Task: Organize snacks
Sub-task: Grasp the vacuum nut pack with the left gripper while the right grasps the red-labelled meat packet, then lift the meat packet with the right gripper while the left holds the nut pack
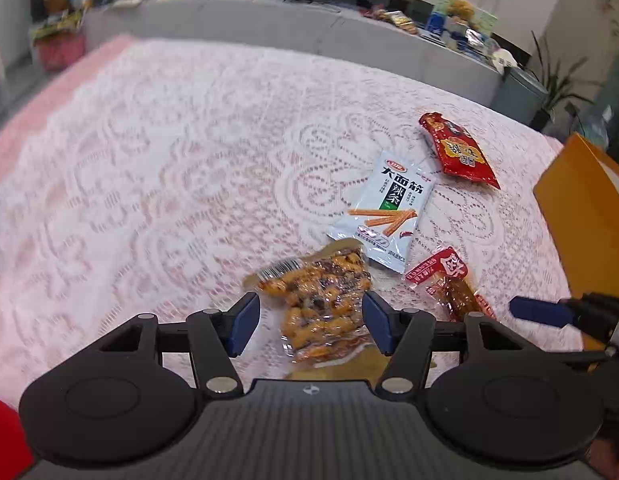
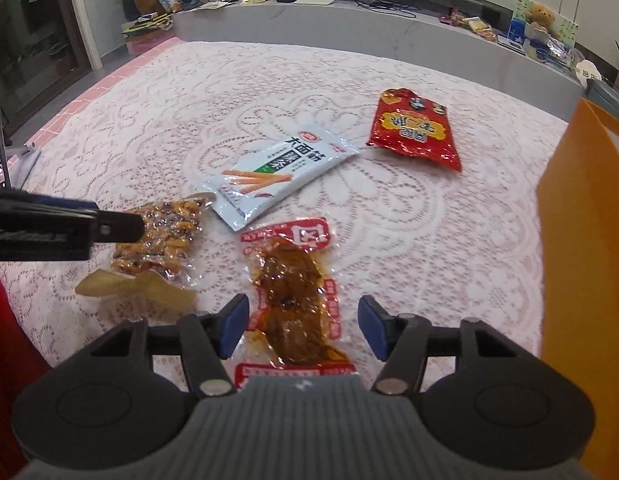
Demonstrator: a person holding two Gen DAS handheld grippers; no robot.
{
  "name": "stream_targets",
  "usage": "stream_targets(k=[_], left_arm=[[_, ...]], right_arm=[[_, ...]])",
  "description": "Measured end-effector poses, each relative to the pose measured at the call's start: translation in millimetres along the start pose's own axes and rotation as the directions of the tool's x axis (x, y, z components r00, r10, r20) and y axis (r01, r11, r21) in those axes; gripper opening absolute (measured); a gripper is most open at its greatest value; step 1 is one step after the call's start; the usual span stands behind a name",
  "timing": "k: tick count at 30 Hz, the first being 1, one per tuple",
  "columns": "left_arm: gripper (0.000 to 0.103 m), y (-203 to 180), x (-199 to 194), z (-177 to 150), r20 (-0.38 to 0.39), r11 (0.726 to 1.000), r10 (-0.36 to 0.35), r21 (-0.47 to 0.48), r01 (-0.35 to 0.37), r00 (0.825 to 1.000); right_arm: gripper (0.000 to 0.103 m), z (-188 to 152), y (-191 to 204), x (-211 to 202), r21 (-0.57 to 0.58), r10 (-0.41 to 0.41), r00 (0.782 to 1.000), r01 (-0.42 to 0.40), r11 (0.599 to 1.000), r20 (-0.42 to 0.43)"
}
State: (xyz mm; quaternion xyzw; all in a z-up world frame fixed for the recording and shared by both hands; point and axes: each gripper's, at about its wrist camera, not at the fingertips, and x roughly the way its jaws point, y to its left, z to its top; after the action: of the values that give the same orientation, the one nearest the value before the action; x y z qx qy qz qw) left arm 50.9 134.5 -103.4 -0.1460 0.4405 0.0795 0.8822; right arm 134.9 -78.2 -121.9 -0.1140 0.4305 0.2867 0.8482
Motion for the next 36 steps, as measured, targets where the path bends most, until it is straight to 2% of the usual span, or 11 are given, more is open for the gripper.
stream_targets(k=[4,8,14,18,21,24,27,28,29,33,36], left_arm=[[0.071,-1.7,8.9,-0.2,-0.013,0.999,-0.034,-0.032,0.034,0.999],[0.079,-8.9,16.8,1.3,-0.022,0.999,-0.011,-0.038,0.01,1.0],[0.086,-25.4,28.5,-0.1,-0.034,0.996,0.077,0.051,-0.075,0.996],[0.093,-34.7,33.4,-3.7,-0.024,0.982,0.132,0.138,-0.127,0.991],[0.097,-32.0,34.2,-5.3,-0.009,0.982,0.127,0.143,-0.124,0.992],[0.095,-31.6,34.1,-4.6,-0.013,0.982,0.118,0.151,-0.114,0.993],[0.086,-32.2,32.8,-3.7,-0.02,0.982,0.106,0.162,-0.101,0.994],[0.085,-32.6,32.6,-2.9,-0.026,0.98,0.105,0.17,-0.099,0.994],[0.084,-32.6,32.8,-2.1,-0.031,0.98,0.104,0.175,-0.097,0.994],[0.08,-31.0,31.7,0.5,-0.048,0.98,0.096,0.177,-0.086,0.994],[0.079,-28.5,29.1,0.0,-0.052,0.985,0.075,0.16,-0.066,0.996]], right_arm=[[0.06,0.6,4.5,8.1,-0.029,-0.009,1.0,0.009,1.0,0.0],[0.06,-2.9,3.8,15.9,-0.026,-0.012,1.0,0.012,1.0,-0.008],[0.068,-10.4,10.4,18.1,-0.053,-0.017,1.0,0.018,0.998,0.016],[0.067,-11.8,9.6,17.6,-0.049,-0.015,1.0,0.016,0.999,0.024],[0.064,-11.3,8.7,17.5,-0.045,-0.018,1.0,0.02,0.999,0.026],[0.058,-10.0,6.4,16.1,-0.032,-0.025,0.999,0.025,0.999,0.024],[0.056,-8.5,5.0,15.5,-0.026,-0.024,1.0,0.025,0.999,0.017],[0.041,-8.2,4.5,14.1,-0.02,-0.014,1.0,0.014,1.0,0.023],[0.041,-7.3,5.6,10.2,-0.021,-0.003,0.999,0.004,1.0,0.041],[0.04,-0.9,3.0,9.4,0.004,0.011,1.0,-0.011,1.0,0.012],[0.04,2.8,-6.5,6.1,0.069,0.044,0.999,-0.044,0.997,0.008]])
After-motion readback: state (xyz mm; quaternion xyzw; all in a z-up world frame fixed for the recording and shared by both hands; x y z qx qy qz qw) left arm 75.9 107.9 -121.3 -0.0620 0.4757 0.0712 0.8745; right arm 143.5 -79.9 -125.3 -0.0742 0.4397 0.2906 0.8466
